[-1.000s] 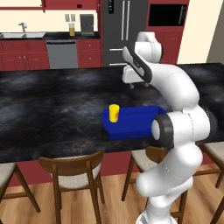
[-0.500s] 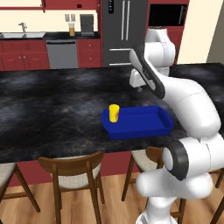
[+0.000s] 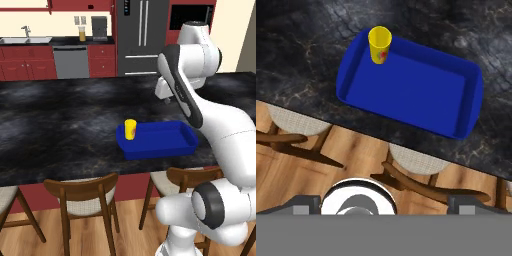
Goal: There is a tray on the dining counter. Grab the cup, mug, and pitcher and place them on the tray. The pitcher may be placed next to the tray if it cannot fit the tray.
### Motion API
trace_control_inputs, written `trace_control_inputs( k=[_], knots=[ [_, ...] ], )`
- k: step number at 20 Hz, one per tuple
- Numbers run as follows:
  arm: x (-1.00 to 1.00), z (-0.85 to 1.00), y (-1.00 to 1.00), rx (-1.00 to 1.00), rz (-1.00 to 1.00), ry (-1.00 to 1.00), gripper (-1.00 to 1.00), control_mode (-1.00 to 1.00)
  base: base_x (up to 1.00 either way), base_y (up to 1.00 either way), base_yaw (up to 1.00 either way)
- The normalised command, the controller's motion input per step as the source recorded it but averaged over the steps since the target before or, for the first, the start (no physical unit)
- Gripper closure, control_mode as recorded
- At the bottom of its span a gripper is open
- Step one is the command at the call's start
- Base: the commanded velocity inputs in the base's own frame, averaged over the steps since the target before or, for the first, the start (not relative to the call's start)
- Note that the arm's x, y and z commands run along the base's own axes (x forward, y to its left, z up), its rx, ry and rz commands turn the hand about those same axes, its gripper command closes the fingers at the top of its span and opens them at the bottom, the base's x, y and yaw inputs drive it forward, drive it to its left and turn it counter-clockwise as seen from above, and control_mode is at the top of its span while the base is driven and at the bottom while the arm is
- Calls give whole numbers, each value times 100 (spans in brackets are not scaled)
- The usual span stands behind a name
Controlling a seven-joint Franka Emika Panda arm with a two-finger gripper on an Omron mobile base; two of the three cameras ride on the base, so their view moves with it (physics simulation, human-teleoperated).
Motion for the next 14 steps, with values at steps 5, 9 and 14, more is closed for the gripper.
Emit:
trace_control_inputs(
  k=[5, 9, 14],
  knots=[
    [-43, 35, 0, 0, 0, 0, -100, -100, 0, 0, 0],
    [-59, 0, -4, 0, -3, 0, -100, -100, 0, 0, 0],
    [-68, 0, -12, 2, -7, 0, -100, -100, 0, 0, 0]
  ],
)
